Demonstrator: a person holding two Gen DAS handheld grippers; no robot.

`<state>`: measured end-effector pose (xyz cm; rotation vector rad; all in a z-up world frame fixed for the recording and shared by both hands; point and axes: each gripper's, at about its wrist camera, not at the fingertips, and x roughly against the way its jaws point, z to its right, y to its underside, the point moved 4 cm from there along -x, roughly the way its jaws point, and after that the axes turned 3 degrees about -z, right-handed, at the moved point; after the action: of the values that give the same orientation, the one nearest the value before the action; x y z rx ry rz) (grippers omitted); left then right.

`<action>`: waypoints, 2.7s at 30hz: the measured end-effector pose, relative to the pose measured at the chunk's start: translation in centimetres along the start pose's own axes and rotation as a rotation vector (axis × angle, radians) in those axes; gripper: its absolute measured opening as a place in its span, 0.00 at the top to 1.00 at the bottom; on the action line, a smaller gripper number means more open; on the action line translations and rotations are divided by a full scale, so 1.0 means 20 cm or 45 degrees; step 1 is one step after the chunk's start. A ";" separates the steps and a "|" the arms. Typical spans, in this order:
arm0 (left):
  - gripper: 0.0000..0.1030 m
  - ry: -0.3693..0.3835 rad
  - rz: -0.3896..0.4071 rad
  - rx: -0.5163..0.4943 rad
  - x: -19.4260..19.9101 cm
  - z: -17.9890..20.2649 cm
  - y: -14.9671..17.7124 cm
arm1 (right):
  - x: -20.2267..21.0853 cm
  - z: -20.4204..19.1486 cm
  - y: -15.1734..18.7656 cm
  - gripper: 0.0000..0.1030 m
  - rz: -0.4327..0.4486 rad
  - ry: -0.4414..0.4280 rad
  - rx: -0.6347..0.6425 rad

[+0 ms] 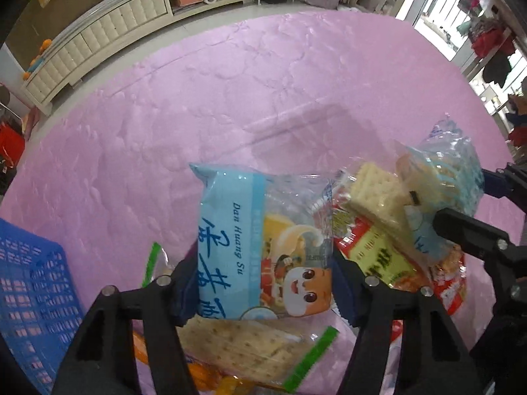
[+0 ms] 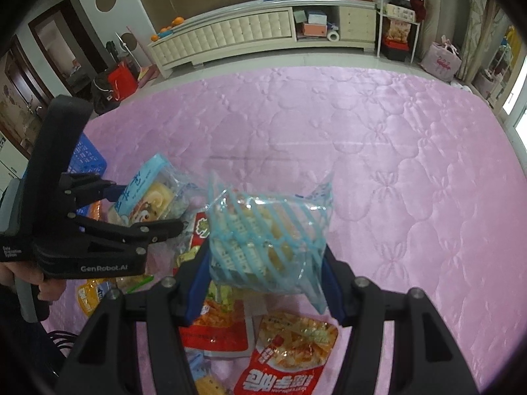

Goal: Organize snacks
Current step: 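Carry both held snack packs over the blue basket, then open both tools to drop the packs into the basket and withdraw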

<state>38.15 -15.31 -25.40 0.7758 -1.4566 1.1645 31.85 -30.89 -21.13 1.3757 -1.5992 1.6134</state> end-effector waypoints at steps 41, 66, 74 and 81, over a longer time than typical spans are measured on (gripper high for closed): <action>0.39 -0.021 0.537 0.282 1.35 -0.71 0.96 | 0.72 -1.13 -0.07 0.38 0.308 -0.077 0.340; 0.39 0.000 0.397 0.435 1.08 -1.27 0.73 | 0.14 -1.42 -0.47 0.38 0.062 -0.169 0.363; 0.39 -0.026 0.339 0.429 0.98 -1.34 0.65 | 0.03 -1.45 -0.50 0.38 0.025 -0.152 0.355; 0.38 -0.017 0.358 0.445 0.94 -1.38 0.60 | -0.03 -1.44 -0.55 0.34 0.044 -0.111 0.352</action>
<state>32.17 16.67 -11.42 0.8320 -1.4222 1.6618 32.73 -1.67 -11.27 1.5840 -1.4963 1.8744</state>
